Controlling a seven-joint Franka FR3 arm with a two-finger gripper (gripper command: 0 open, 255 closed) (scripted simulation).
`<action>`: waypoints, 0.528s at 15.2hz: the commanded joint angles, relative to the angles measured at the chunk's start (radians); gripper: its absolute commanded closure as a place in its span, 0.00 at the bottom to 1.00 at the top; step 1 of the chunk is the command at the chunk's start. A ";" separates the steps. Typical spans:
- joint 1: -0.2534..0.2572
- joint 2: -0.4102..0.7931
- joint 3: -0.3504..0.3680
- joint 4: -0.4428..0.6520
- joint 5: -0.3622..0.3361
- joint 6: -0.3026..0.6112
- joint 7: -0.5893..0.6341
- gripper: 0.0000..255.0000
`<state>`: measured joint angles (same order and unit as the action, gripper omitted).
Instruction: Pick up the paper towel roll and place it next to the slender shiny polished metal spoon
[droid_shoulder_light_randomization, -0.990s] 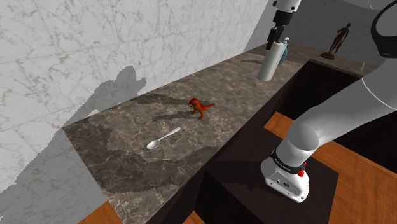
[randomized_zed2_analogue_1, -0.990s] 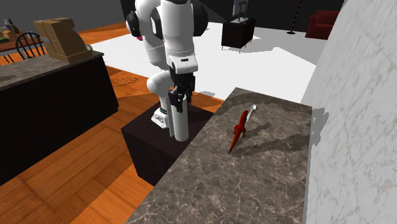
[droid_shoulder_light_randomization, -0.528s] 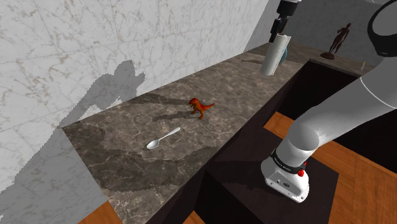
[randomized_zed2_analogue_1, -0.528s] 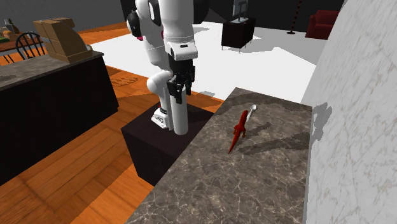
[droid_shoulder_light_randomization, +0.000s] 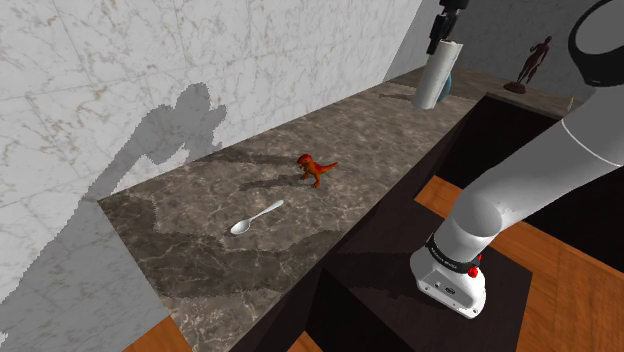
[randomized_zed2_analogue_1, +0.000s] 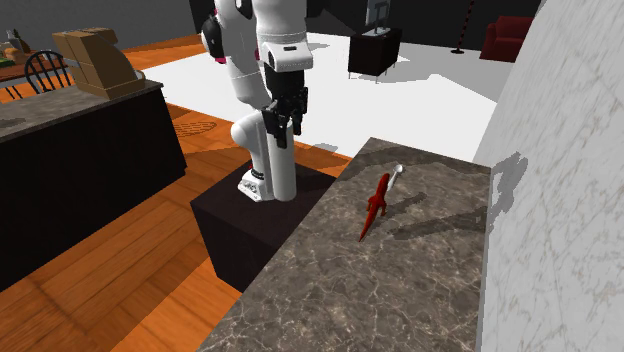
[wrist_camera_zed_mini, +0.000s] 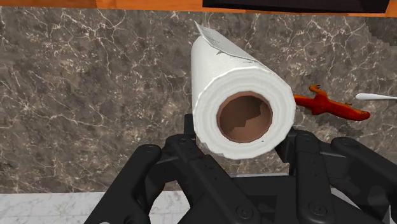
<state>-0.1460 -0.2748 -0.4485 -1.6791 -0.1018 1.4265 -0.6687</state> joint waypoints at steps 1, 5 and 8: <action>0.011 -0.033 0.034 -0.041 -0.004 0.007 0.048 1.00; 0.033 -0.107 0.113 -0.152 -0.004 0.041 0.158 1.00; 0.051 -0.148 0.170 -0.222 0.006 0.065 0.237 1.00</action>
<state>-0.1009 -0.4086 -0.2974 -1.8741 -0.0991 1.4807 -0.4598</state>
